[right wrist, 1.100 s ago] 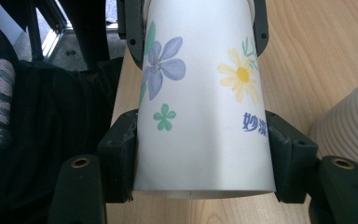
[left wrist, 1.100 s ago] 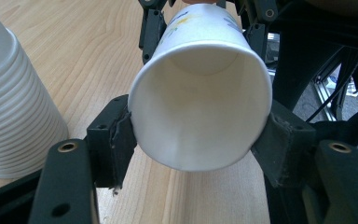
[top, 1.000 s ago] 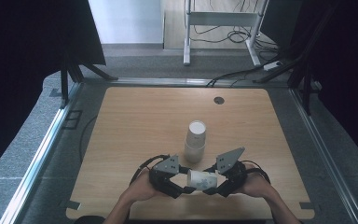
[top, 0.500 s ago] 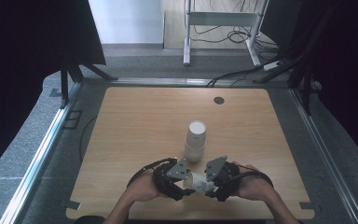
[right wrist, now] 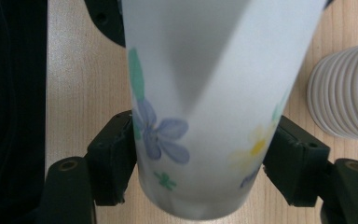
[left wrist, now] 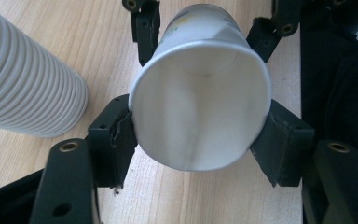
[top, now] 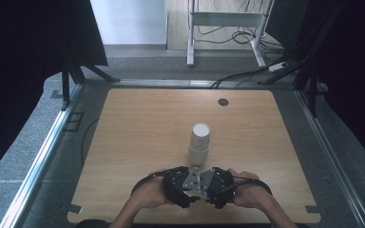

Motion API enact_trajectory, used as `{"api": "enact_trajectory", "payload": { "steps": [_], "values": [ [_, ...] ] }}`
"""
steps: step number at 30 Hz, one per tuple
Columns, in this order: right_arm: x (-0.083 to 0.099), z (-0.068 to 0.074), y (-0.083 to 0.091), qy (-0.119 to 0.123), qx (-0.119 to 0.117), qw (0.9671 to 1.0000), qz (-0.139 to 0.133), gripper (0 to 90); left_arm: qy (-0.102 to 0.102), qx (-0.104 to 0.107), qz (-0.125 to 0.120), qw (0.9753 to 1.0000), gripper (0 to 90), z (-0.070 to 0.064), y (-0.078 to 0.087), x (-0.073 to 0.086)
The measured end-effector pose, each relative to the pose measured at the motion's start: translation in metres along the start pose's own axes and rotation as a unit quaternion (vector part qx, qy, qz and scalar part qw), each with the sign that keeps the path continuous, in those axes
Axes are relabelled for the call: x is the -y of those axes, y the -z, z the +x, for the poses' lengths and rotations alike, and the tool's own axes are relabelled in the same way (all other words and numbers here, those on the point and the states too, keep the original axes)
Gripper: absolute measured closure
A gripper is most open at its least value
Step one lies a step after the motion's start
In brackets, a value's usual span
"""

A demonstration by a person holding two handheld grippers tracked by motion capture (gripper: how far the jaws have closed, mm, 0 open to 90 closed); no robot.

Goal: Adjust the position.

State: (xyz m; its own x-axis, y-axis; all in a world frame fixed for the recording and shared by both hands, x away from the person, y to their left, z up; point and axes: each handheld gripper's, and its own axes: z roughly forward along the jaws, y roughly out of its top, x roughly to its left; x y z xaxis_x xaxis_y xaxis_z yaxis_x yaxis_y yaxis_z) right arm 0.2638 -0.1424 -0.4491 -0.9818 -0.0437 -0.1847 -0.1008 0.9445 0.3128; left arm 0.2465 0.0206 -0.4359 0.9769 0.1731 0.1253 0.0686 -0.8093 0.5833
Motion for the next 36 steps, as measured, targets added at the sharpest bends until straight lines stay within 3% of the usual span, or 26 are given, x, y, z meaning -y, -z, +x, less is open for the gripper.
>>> {"api": "enact_trajectory", "payload": {
  "steps": [1,9,12,16,19,21,22,26,27,28,30,33,36],
  "values": [
    [0.000,0.000,0.000,0.003,-0.001,1.0000,0.001,32.8,-0.012,-0.003,0.012,0.9998,34.8,0.001,0.001,-0.001],
    [-0.001,0.002,-0.001,-0.001,-0.003,1.0000,0.005,36.6,-0.002,0.001,0.005,1.0000,33.8,0.000,0.000,-0.001],
    [0.000,0.001,0.000,0.001,-0.004,1.0000,-0.006,36.9,-0.019,0.004,0.007,0.9998,31.8,0.004,0.002,-0.001],
    [0.004,-0.002,0.003,-0.009,-0.013,0.9995,-0.027,36.8,-0.004,0.010,-0.007,0.9999,28.3,0.006,0.005,0.001],
    [0.009,-0.006,0.004,-0.024,-0.024,0.9980,-0.052,36.7,0.016,0.028,-0.042,0.9986,23.6,0.012,0.013,0.004],
    [0.010,-0.007,0.005,-0.031,-0.028,0.9971,-0.064,36.7,0.014,0.030,-0.050,0.9982,21.5,0.014,0.014,0.004],
    [0.013,-0.010,0.006,-0.043,-0.039,0.9945,-0.087,36.6,0.037,0.040,-0.074,0.9958,20.5,0.016,0.018,0.007],
    [0.020,-0.016,0.010,-0.067,-0.061,0.9867,-0.135,36.6,0.062,0.057,-0.117,0.9896,19.2,0.022,0.023,0.010],
    [0.022,-0.017,0.010,-0.071,-0.066,0.9843,-0.147,36.5,0.062,0.057,-0.117,0.9896,19.2,0.022,0.023,0.010],
    [0.024,-0.018,0.011,-0.077,-0.073,0.9813,-0.161,36.5,0.073,0.068,-0.140,0.9851,19.3,0.025,0.026,0.013],
    [0.026,-0.020,0.011,-0.076,-0.077,0.9784,-0.176,36.4,0.085,0.078,-0.160,0.9804,19.5,0.027,0.026,0.015],
    [0.028,-0.020,0.011,-0.075,-0.079,0.9754,-0.192,36.3,0.092,0.084,-0.168,0.9779,20.4,0.029,0.025,0.017],
    [0.027,-0.020,0.011,-0.070,-0.078,0.9741,-0.200,36.2,0.090,0.084,-0.166,0.9784,21.0,0.028,0.022,0.017]
  ]
}}
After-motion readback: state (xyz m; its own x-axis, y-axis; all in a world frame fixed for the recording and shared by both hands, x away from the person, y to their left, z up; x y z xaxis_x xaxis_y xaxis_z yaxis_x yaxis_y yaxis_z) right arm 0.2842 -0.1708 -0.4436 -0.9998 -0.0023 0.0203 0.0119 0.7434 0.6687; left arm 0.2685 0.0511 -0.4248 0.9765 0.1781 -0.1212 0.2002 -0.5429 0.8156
